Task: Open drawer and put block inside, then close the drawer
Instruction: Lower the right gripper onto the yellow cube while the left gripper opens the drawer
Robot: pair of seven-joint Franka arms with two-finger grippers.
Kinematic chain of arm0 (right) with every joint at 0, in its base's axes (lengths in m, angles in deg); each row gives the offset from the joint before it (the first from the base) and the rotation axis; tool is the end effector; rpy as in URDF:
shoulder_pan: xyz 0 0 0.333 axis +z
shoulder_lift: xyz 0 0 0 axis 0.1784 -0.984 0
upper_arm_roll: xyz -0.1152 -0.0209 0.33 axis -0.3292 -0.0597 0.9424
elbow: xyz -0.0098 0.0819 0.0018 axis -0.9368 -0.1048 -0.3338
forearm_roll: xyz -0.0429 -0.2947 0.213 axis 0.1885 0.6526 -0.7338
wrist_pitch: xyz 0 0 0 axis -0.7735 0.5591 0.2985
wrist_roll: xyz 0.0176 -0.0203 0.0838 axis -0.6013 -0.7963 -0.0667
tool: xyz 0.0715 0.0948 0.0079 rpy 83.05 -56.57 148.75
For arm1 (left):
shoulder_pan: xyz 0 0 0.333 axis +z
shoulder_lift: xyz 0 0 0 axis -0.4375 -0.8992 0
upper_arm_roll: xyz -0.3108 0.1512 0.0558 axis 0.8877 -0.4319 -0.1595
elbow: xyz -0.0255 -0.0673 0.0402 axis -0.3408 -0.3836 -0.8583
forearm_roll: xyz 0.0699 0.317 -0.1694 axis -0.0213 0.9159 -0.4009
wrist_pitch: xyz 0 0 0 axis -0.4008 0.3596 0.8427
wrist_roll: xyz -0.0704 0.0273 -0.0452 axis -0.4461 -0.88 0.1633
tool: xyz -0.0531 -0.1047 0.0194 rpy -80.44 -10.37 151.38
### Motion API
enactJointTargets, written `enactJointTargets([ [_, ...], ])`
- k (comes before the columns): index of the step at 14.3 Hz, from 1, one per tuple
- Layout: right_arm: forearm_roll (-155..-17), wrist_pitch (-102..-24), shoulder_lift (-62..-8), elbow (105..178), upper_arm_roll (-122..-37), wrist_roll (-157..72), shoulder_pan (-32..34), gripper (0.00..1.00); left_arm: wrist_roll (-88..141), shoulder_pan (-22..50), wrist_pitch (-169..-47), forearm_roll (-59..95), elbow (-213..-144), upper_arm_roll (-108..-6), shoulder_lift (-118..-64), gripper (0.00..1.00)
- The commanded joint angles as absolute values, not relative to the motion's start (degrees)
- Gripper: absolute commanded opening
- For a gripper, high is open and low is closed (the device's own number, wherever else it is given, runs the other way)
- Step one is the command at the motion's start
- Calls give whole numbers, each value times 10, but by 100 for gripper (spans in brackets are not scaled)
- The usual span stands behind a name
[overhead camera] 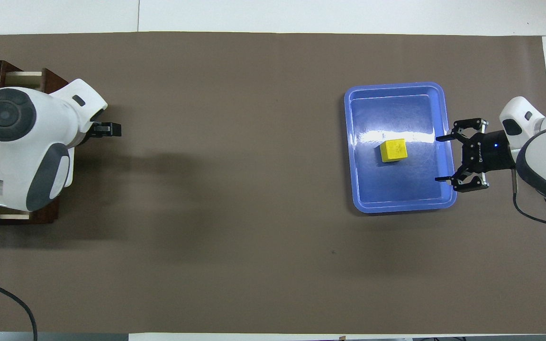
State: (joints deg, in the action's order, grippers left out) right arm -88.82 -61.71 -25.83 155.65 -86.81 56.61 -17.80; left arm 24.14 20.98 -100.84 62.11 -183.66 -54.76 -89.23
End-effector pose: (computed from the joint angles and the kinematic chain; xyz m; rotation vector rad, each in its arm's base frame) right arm 0.5374 -0.0375 0.4175 -2.0463 -1.7821 -0.4816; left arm 0.5758 -0.0955 0.4419 -2.9245 0.1021 -0.3060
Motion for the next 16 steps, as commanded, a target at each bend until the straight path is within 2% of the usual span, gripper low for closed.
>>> enactJointTargets([
  [1,-933,-621,-337,1506,-867,643,-184,100,189,173,-1015,626,-1849,-552,-886,100],
  [3,-953,-617,-382,1467,-865,666,-185,100,183,155,-1015,605,-1848,-552,-886,100],
  [7,-959,-614,-425,1419,-861,726,-181,100,185,157,-979,603,-1837,-553,-885,100],
  [12,-976,-587,-433,1430,-861,755,-177,100,159,148,-792,505,-1672,-554,-894,100],
  [16,-976,-595,-431,1445,-861,768,-170,100,41,148,-737,444,-1651,-553,-852,100],
])
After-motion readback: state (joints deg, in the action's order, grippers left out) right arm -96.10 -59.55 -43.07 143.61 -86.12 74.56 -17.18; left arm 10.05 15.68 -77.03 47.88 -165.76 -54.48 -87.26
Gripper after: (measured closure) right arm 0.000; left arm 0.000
